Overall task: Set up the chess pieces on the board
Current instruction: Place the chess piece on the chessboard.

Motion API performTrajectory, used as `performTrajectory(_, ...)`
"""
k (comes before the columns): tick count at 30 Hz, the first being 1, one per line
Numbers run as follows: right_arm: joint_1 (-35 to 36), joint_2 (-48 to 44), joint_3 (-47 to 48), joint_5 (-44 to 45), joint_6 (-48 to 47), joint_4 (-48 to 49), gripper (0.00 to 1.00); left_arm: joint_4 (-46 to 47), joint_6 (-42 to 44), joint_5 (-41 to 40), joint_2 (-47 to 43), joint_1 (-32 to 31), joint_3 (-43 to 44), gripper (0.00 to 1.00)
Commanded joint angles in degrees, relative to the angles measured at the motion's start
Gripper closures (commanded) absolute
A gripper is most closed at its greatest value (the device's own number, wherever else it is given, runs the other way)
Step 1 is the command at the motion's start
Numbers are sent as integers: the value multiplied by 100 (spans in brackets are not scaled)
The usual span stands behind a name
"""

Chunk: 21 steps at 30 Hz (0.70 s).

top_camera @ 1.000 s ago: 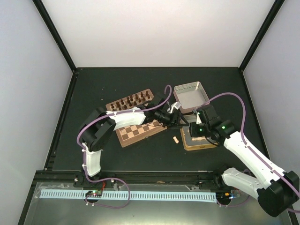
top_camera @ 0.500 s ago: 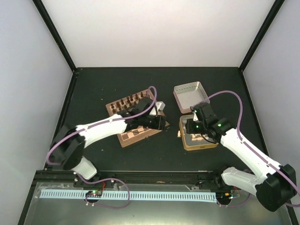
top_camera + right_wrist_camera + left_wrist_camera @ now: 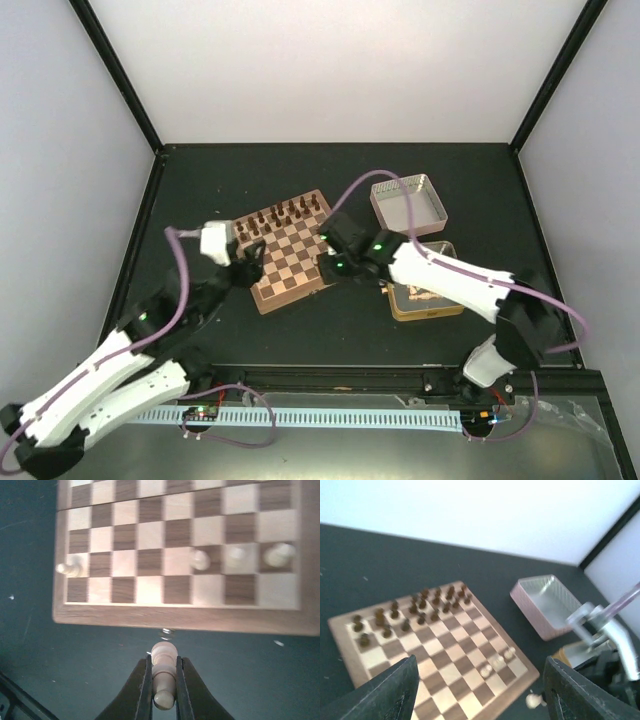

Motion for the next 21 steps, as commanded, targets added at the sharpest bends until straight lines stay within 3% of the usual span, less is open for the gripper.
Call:
performTrajectory(1,634,896,923,576,35,-125,98,-419,422,-1107,-1275,25,-342,29)
performTrajectory(11,1420,2830,2949,1152,-264,-821,96,-1281,462,-1520,-2207,24,-380,28)
performTrajectory(21,1471,3471,3389,1130,-309,-1092,90,-1253,471,-1468,-2199,27,-396,26)
